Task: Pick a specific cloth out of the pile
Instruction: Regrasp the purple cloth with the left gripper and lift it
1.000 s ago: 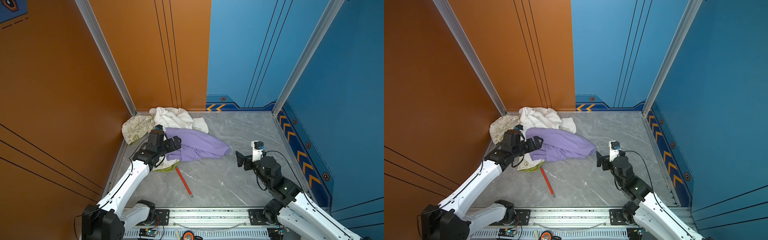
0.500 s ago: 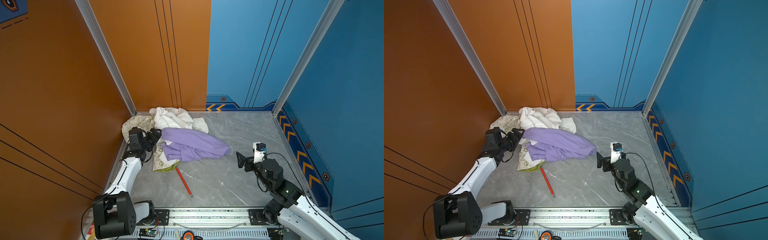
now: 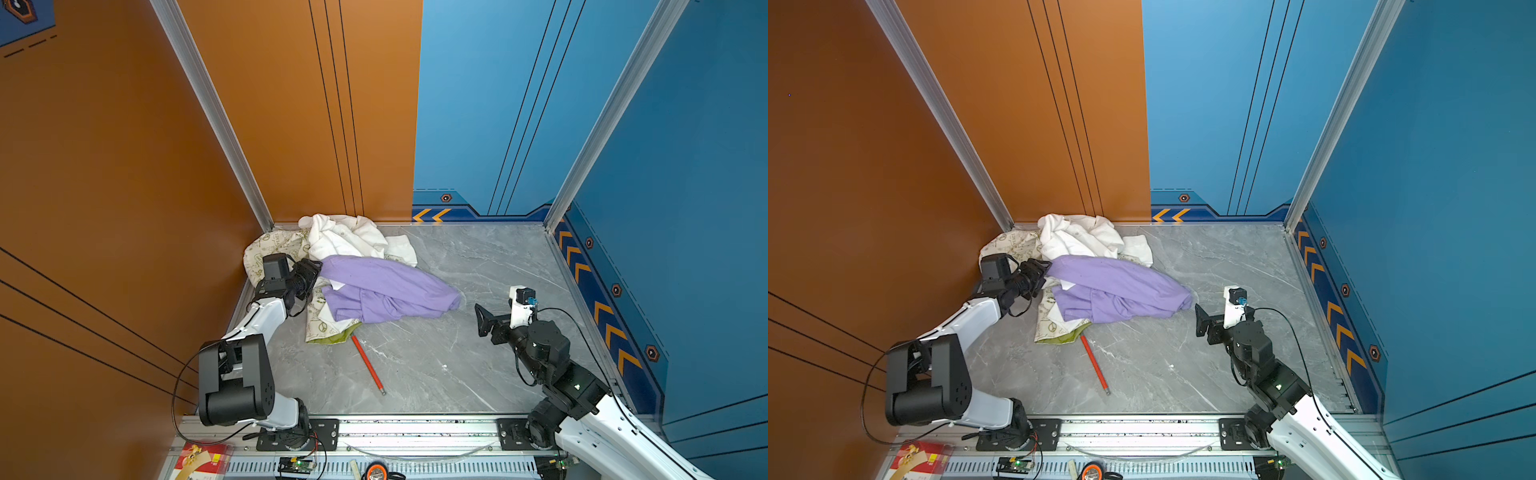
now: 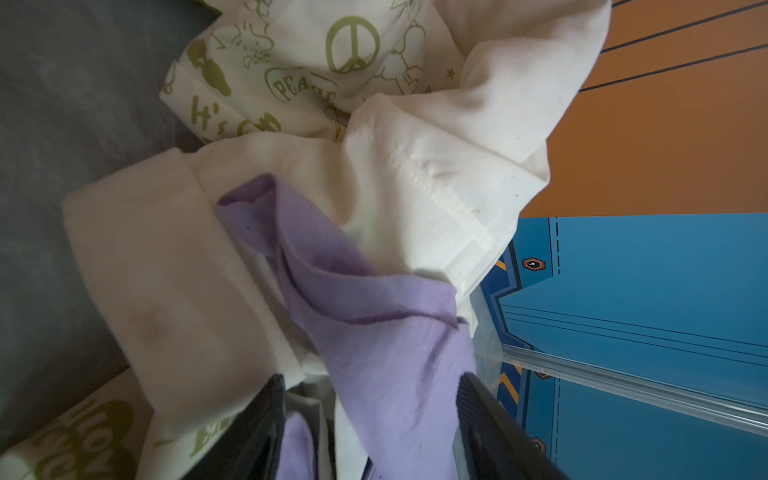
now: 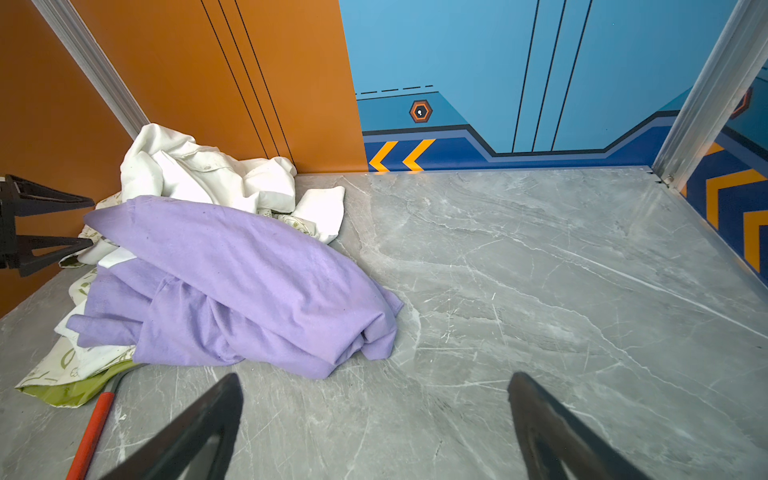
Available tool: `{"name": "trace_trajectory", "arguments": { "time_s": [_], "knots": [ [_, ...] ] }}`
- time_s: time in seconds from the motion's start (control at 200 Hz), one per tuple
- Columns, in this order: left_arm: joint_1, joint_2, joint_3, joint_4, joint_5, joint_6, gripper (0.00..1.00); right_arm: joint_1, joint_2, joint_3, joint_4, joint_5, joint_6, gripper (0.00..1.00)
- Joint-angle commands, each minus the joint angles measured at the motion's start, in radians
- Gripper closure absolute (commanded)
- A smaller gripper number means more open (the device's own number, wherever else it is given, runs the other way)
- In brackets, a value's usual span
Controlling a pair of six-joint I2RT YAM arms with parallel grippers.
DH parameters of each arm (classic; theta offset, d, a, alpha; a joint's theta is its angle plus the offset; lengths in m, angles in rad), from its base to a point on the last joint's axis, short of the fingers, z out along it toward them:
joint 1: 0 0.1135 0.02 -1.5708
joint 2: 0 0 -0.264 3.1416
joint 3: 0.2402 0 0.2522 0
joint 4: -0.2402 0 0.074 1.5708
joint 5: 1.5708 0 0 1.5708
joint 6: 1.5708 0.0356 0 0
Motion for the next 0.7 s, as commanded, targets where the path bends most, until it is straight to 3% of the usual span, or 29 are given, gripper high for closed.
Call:
{"name": "trace_trajectory", "arguments": {
  "time_s": [0.0,0.215,0.45,0.511,0.696],
  "knots": [
    [0.009,0.026,0.026,0.061,0.04,-0.018,0.41,0.003,-0.013,-0.015,-0.013,0.032,0.019,0.0],
    [0.01,0.068,0.044,0.074,0.052,-0.016,0.63,0.003,-0.019,-0.022,-0.013,0.036,0.023,0.0],
    [0.006,0.036,0.05,0.16,0.12,-0.038,0.95,0.003,-0.02,-0.02,-0.017,0.039,0.026,0.0],
    [0.0,0.004,0.056,0.159,0.122,-0.021,1.0,0.003,-0.02,-0.02,-0.015,0.038,0.03,0.0],
    [-0.032,-0.104,0.082,0.159,0.136,0.012,1.0,0.002,-0.014,-0.019,0.0,0.038,0.038,0.0]
  ]
}}
